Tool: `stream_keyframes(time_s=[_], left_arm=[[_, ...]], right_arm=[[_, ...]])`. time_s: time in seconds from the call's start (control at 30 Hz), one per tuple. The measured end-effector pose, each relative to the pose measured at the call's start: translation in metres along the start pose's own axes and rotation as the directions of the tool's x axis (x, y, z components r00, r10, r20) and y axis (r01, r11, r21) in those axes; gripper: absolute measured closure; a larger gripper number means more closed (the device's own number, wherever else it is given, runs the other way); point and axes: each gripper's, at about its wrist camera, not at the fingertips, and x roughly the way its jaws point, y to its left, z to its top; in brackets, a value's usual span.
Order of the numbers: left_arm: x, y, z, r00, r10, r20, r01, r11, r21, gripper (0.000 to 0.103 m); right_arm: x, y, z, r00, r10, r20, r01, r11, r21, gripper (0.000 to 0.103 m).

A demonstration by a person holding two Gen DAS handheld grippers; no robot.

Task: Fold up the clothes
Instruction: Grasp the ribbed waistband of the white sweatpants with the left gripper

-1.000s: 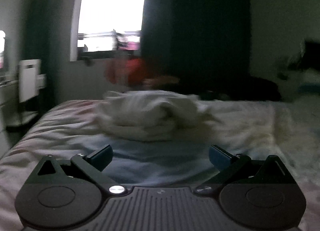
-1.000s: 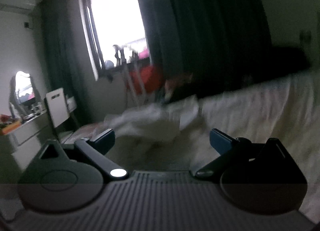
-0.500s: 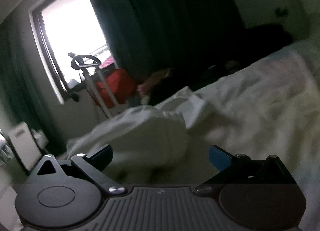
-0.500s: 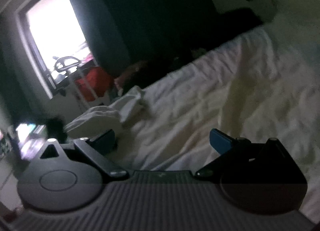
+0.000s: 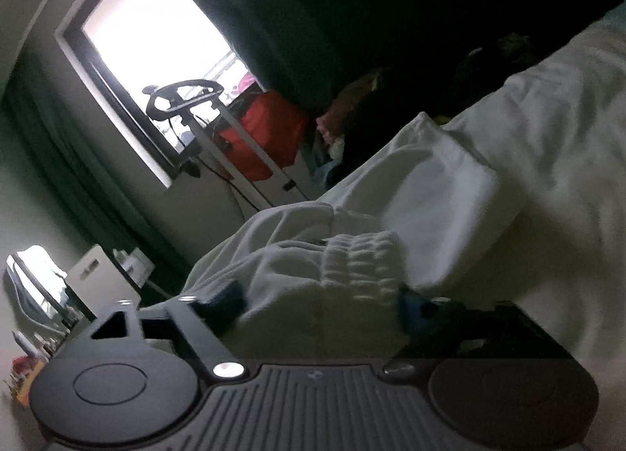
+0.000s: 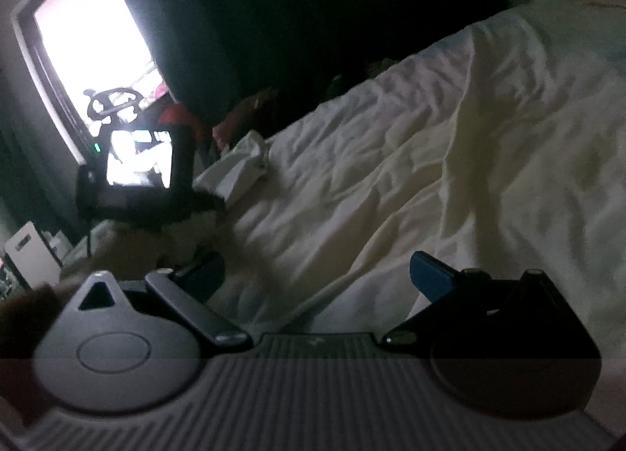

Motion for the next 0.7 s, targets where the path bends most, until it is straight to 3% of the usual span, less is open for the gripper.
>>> stream_keyframes(time_s=[0.07,0.13,0.2,0.23,0.43,0.57,0.7], left_arm=[[-0.015,0.017,0.004,0.999,-0.026,0.029,0.028,0.997,-0.066,0.057],[-0.034,0.04,0.005,0.997,-0.059,0.052,0.065,0.99,-0.128,0.065],[-0.055,0.069,0.004,0.994,-0.076,0.082,0.09,0.98,-0.177,0.087],[-0.067,0.087,0.001,0.992,-0.074,0.105,0.093,0.977,-0.194,0.09],[-0.148,0.192,-0.039,0.971,-0.007,0.24,0.075,0.958,-0.276,0.093],[-0.198,0.268,-0.082,0.964,0.022,0.266,0.092,0.908,-0.409,0.094],[-0.235,0.326,-0.144,0.971,0.028,0.239,0.102,0.852,-0.514,0.095]], right_arm=[[0.002,0.004,-0.004,1.0,0.012,-0.015,-0.012,1.0,-0.017,0.0],[0.002,0.008,-0.006,1.0,0.022,-0.013,-0.023,0.999,-0.038,0.0],[-0.003,0.01,-0.005,1.0,0.024,0.015,-0.023,0.999,-0.045,0.0],[-0.005,0.01,-0.005,0.999,0.025,0.027,-0.024,0.999,-0.042,0.0],[-0.022,0.016,-0.006,0.996,0.035,0.08,-0.029,0.997,-0.073,0.0],[-0.035,0.026,-0.012,0.993,0.068,0.099,-0.056,0.991,-0.124,0.0],[-0.05,0.04,-0.025,0.99,0.119,0.076,-0.102,0.974,-0.201,0.0]])
